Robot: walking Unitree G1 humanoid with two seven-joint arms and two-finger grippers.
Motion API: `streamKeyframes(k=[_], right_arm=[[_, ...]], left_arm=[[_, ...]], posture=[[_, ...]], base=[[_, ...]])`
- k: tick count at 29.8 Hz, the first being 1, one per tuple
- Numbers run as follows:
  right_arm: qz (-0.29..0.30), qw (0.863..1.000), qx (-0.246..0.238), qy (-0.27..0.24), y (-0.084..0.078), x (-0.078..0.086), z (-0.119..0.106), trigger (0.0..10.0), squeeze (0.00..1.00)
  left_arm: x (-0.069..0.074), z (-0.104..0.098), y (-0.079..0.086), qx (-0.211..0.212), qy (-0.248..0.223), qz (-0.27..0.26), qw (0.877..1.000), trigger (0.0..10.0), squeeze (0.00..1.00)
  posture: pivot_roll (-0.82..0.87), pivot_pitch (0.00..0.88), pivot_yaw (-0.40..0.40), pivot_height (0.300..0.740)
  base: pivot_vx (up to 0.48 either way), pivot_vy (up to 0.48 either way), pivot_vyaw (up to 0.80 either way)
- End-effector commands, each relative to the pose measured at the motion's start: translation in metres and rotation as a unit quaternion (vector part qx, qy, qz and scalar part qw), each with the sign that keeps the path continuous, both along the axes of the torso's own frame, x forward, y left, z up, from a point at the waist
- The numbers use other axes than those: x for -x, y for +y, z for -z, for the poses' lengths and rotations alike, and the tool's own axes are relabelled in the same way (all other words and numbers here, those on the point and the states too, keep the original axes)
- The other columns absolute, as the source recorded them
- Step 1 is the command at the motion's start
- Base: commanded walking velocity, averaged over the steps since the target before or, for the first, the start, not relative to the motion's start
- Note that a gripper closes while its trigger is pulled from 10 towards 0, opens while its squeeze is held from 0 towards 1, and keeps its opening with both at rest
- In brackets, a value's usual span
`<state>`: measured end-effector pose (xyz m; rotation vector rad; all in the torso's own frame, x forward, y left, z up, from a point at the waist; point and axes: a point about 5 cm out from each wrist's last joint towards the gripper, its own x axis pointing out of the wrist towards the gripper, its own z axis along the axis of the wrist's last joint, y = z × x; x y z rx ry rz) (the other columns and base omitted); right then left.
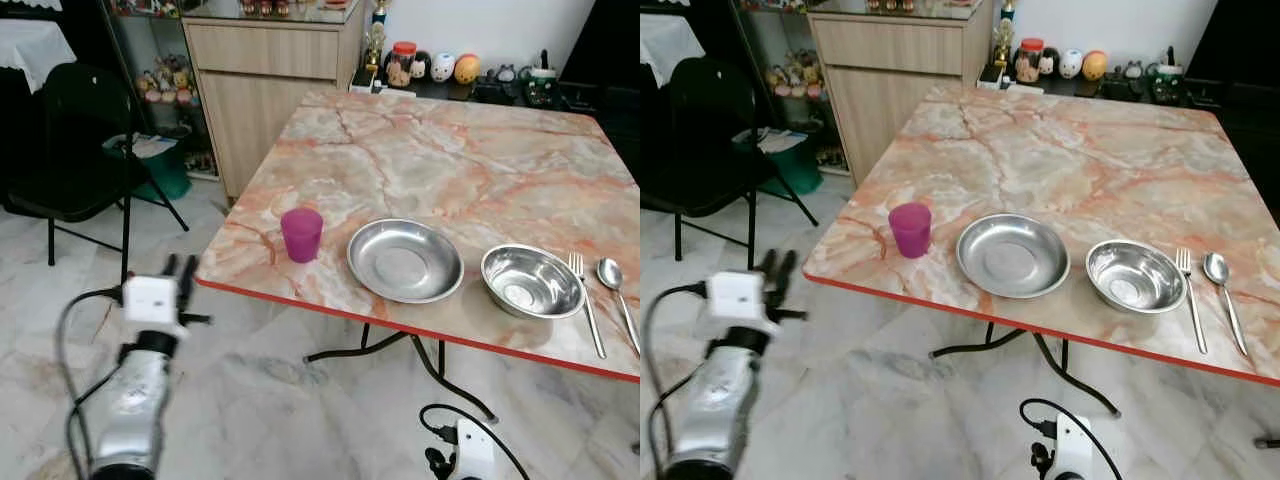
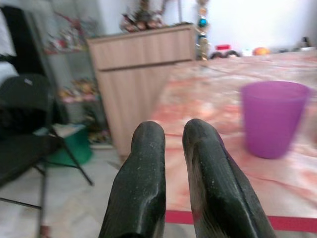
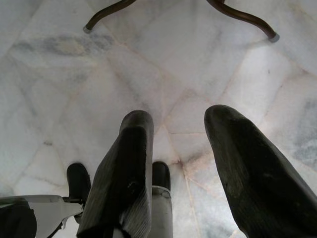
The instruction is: Setting the table
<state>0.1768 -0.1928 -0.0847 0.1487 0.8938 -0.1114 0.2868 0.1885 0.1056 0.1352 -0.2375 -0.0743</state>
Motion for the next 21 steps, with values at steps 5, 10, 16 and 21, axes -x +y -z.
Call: streamKeyframes(k=[5, 10, 16, 21], right_arm=[[0.006, 1.0, 0.003, 0.002, -0.001, 0.001, 0.0, 10.0, 0.0], [0.007, 1.0, 0.004, 0.003, -0.002, 0.001, 0.0, 10.0, 0.0], [0.004, 1.0, 0.006, 0.003, -0.002, 0.001, 0.0, 10.0, 0.0], [0.002, 1.0, 0.005, 0.003, -0.002, 0.001, 0.0, 10.0, 0.0]], left_arm=[[0.002, -0.001, -0.004, -0.001, 0.02, 0.002, 1.0, 10.0, 0.0], [0.0, -0.007, 0.0, -0.001, 0.02, 0.002, 1.0, 10.0, 0.0], [0.001, -0.009, 0.0, 0.001, 0.02, -0.001, 1.0, 10.0, 0.0], [0.002, -0.012, 0.003, 0.009, 0.014, -0.02, 1.0, 10.0, 0.0]], posture=[[0.05, 0.0, -0.027, 0.74], [0.06, 0.0, -0.026, 0.74], [0.06, 0.0, -0.026, 0.74], [0.06, 0.0, -0.027, 0.74]], base=[[0.0, 0.0, -0.69], [0.0, 0.0, -0.62], [0.0, 0.0, -0.63], [0.0, 0.0, -0.63]])
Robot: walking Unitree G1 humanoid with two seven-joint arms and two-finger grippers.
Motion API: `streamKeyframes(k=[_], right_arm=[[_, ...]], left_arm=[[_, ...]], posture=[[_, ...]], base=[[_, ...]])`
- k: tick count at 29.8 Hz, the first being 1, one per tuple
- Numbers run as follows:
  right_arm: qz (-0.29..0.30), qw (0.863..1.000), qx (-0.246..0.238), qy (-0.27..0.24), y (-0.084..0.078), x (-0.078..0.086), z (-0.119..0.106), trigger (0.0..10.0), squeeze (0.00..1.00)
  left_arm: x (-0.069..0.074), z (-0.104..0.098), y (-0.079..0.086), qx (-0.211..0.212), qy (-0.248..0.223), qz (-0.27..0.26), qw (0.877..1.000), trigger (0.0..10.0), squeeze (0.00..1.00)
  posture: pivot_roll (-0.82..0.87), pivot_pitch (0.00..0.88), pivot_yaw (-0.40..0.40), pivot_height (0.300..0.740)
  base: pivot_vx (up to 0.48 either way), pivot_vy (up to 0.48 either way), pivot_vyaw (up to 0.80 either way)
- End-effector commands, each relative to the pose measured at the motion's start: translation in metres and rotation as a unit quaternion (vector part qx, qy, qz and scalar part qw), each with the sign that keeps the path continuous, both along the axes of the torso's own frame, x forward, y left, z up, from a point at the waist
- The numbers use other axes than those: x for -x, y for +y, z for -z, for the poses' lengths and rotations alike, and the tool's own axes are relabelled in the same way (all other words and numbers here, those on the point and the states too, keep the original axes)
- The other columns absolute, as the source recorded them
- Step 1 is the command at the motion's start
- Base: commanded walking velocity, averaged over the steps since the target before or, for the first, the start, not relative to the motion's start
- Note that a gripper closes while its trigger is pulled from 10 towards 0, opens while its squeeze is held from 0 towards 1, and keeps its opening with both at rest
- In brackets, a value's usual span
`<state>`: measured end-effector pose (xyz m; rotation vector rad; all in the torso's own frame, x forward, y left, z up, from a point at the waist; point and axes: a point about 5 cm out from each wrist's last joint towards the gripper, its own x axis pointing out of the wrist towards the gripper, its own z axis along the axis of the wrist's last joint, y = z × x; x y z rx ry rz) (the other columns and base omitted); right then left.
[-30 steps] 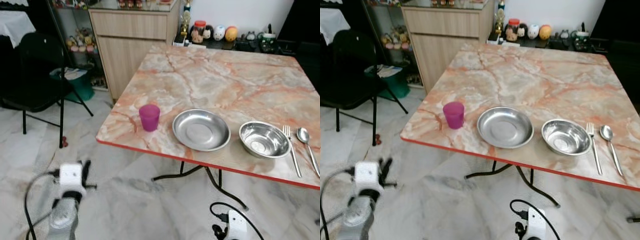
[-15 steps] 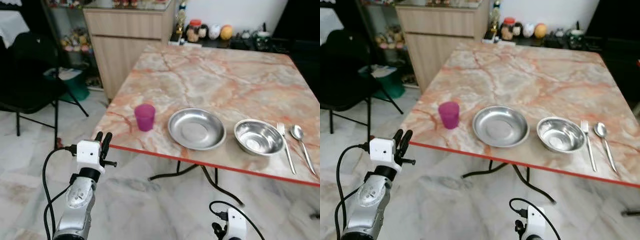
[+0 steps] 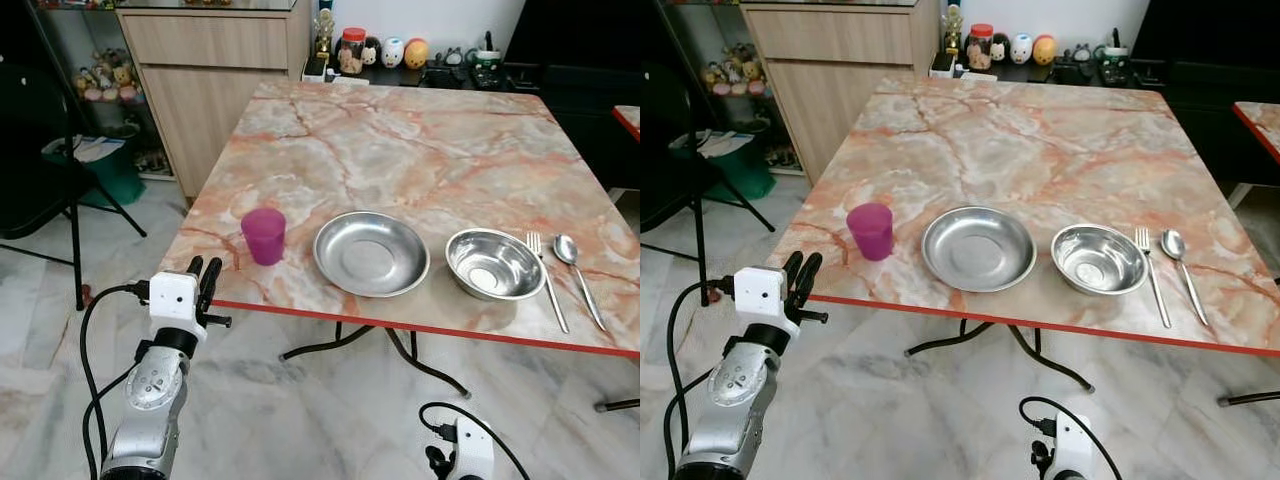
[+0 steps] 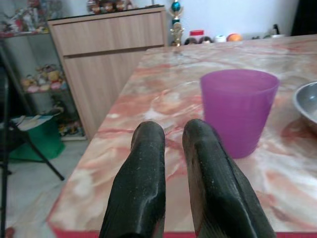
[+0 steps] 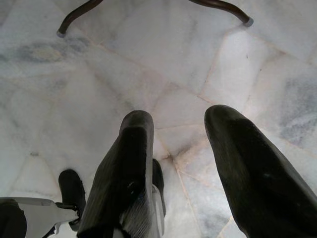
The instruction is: Setting the table
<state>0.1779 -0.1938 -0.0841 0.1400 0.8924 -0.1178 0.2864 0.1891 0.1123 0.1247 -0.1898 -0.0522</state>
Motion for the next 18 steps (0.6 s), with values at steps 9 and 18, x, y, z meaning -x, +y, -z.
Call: streamKeyframes(k=[9, 18], right_arm=[[0.001, 1.0, -0.001, -0.002, -0.0011, 0.0008, 0.0, 10.0, 0.0], [0.001, 1.0, -0.005, -0.002, -0.0005, 0.0005, 0.0001, 10.0, 0.0]], left_arm=[[-0.0027, -0.0158, -0.0003, -0.018, -0.023, -0.011, 1.0, 10.0, 0.0], [-0.0019, -0.0163, -0.0033, -0.014, -0.02, -0.008, 1.0, 10.0, 0.0]], posture=[[0.06, 0.0, -0.029, 0.74], [0.06, 0.0, -0.03, 0.74]], base=[[0.0, 0.0, -0.18], [0.0, -0.223, -0.17]])
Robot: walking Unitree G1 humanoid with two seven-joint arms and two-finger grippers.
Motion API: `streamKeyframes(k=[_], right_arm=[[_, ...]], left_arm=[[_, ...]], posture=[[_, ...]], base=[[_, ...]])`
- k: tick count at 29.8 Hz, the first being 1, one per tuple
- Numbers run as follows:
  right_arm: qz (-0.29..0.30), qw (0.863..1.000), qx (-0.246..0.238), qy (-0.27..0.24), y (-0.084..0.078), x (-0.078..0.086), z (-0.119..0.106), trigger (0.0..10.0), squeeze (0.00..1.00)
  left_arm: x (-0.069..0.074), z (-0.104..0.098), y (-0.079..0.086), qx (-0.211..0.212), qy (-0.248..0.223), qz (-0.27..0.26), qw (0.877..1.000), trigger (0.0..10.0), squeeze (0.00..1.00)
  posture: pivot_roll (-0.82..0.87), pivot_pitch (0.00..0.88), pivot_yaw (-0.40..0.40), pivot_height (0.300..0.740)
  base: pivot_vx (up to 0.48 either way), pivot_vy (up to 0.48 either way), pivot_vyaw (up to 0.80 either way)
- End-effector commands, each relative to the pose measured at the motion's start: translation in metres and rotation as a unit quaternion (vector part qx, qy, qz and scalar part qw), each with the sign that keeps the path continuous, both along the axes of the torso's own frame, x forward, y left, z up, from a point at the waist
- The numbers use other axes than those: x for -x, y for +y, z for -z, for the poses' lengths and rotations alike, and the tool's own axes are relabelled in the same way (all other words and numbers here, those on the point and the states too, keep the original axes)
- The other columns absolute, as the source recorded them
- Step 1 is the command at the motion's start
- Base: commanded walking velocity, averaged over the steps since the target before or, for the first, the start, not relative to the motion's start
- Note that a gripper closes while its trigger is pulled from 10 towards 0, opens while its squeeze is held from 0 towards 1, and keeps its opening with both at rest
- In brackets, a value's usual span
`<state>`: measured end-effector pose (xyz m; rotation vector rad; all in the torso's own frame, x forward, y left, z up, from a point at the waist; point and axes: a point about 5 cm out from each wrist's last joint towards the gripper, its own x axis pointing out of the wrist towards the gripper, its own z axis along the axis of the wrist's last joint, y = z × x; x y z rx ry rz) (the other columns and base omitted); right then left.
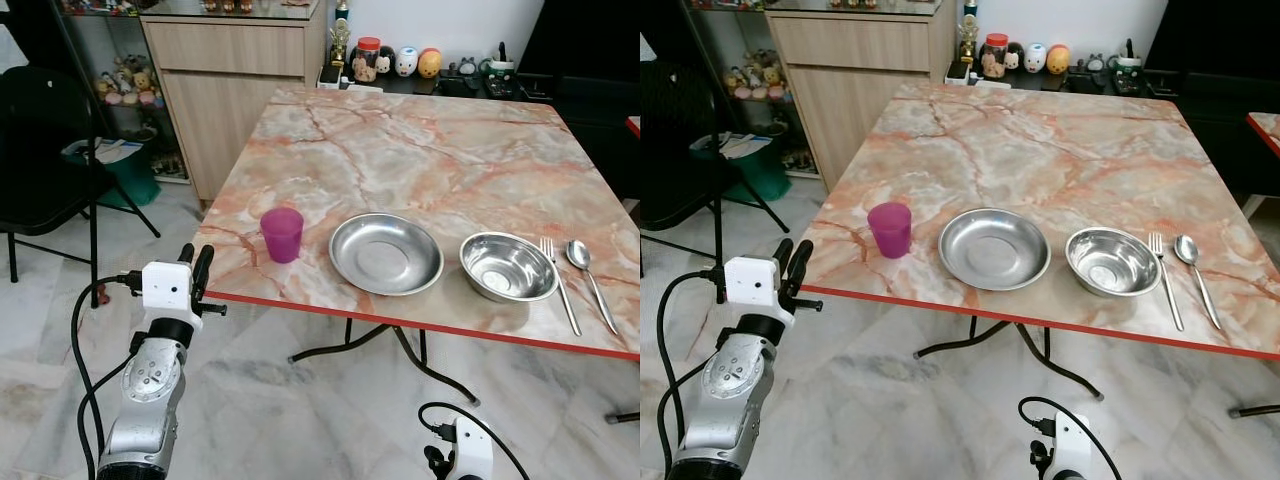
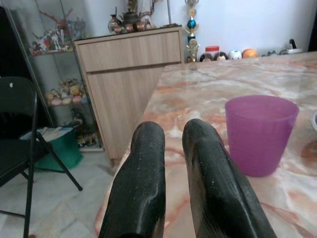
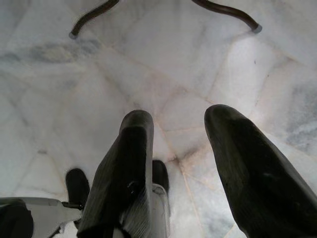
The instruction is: Setting the table
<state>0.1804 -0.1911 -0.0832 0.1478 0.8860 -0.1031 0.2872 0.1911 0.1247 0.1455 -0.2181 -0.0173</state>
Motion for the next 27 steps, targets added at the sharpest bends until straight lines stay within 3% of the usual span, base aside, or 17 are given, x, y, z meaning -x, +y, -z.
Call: streamKeyframes(k=[1, 6, 19, 24, 27], right_arm=[[0.005, 1.0, 0.002, 0.002, -0.0033, 0.0029, 0.0008, 10.0, 0.0], [0.009, 1.0, 0.002, -0.002, -0.0036, 0.0025, 0.0005, 10.0, 0.0], [0.006, 1.0, 0.004, -0.001, -0.0037, 0.0027, 0.0005, 10.0, 0.0], [0.005, 1.0, 0.004, 0.0, -0.0035, 0.0026, 0.0006, 10.0, 0.0], [0.002, 1.0, 0.004, 0.002, -0.0034, 0.0029, 0.0008, 10.0, 0.0]], left_arm=[[-0.001, -0.0041, -0.0046, -0.006, -0.005, 0.009, 1.0, 10.0, 0.0], [-0.001, -0.0045, -0.0032, -0.006, -0.006, 0.007, 1.0, 10.0, 0.0], [-0.0012, -0.0069, -0.0035, 0.012, -0.006, 0.015, 1.0, 10.0, 0.0], [-0.0007, -0.0027, -0.0071, -0.01, 0.007, 0.032, 0.999, 10.0, 0.0], [-0.0003, -0.0015, -0.0108, -0.004, 0.008, 0.037, 0.999, 10.0, 0.0]], posture=[[0.06, 0.0, -0.03, 0.74], [0.06, 0.0, -0.03, 0.74], [0.06, 0.0, -0.03, 0.74], [0.06, 0.0, -0.031, 0.74], [0.06, 0.0, -0.03, 0.74]], base=[[0.0, -0.307, -0.71], [0.0, -0.302, -0.14], [0.0, 0.0, 0.0], [0.0, 0.0, 0.0], [0.0, -0.304, -0.68]])
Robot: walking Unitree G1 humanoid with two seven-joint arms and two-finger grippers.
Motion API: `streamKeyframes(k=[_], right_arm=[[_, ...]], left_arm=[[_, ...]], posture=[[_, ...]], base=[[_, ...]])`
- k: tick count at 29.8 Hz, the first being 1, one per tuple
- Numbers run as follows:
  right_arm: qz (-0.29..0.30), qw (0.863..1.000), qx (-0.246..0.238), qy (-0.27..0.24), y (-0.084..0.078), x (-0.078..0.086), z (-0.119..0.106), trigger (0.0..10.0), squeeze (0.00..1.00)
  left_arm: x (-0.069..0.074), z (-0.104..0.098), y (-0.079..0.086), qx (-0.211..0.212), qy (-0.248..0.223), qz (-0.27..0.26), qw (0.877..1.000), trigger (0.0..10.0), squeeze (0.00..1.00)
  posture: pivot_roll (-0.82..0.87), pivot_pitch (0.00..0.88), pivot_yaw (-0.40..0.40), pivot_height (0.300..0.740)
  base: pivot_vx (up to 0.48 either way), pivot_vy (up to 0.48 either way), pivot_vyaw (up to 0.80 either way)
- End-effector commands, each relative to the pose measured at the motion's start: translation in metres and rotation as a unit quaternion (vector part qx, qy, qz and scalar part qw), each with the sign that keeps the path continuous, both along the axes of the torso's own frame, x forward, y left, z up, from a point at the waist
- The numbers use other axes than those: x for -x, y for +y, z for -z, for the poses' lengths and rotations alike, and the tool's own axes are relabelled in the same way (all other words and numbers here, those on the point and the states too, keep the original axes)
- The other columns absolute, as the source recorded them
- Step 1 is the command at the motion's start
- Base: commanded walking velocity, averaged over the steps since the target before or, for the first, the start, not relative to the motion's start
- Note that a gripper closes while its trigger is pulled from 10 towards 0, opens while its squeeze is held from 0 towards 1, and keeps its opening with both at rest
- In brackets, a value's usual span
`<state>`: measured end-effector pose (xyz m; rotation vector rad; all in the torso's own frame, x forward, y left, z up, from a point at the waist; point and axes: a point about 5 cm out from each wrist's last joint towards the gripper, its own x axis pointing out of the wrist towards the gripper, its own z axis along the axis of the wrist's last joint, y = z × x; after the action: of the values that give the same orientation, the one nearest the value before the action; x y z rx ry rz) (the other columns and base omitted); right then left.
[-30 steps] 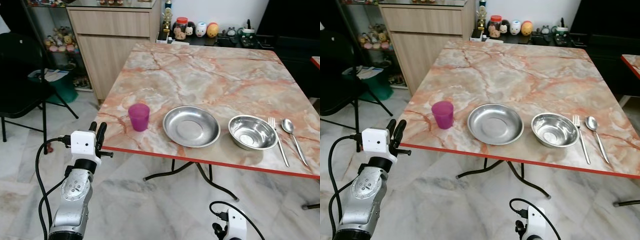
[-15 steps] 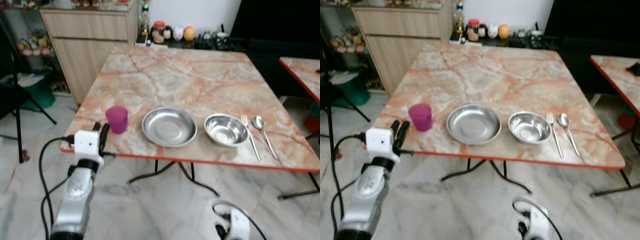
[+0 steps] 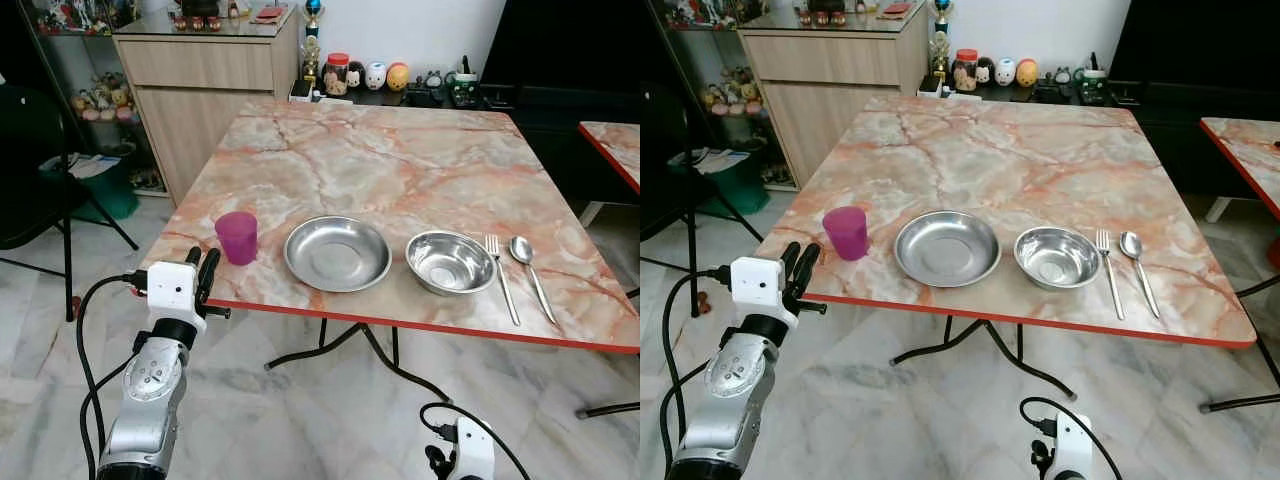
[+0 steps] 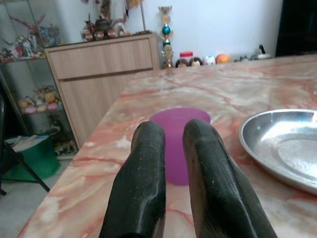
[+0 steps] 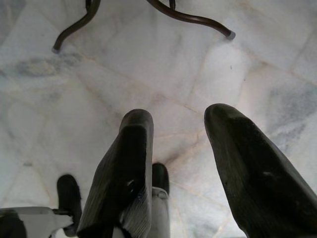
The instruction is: Setting the table
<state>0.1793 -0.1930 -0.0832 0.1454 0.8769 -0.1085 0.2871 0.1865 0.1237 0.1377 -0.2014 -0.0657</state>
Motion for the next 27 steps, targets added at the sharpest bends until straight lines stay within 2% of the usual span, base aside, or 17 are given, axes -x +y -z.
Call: streamKeyframes(k=[1, 20, 24, 27], right_arm=[[-0.003, 1.0, 0.003, 0.007, -0.0015, 0.0017, 0.0008, 10.0, 0.0], [-0.006, 1.0, -0.001, 0.006, -0.0005, 0.0016, 0.0009, 10.0, 0.0], [-0.001, 1.0, 0.0, 0.004, -0.001, 0.0015, 0.0007, 10.0, 0.0], [-0.002, 1.0, 0.0, 0.003, -0.0012, 0.0013, 0.0005, 10.0, 0.0]], left_arm=[[-0.0006, -0.0024, -0.0071, -0.004, -0.002, 0.015, 1.0, 10.0, 0.0], [0.0004, -0.0021, -0.0099, 0.007, 0.003, 0.033, 0.999, 10.0, 0.0], [0.0008, -0.0011, -0.0124, -0.003, 0.005, 0.04, 0.999, 10.0, 0.0], [0.0008, -0.0012, -0.0128, -0.003, 0.004, 0.039, 0.999, 10.0, 0.0]], posture=[[0.06, 0.0, -0.03, 0.74], [0.06, 0.0, -0.03, 0.74], [0.06, 0.0, -0.031, 0.74], [0.06, 0.0, -0.031, 0.74]], base=[[0.0, -0.322, -0.74], [0.0, -0.017, -0.67], [0.0, 0.0, 0.0], [0.0, -0.329, 0.0]])
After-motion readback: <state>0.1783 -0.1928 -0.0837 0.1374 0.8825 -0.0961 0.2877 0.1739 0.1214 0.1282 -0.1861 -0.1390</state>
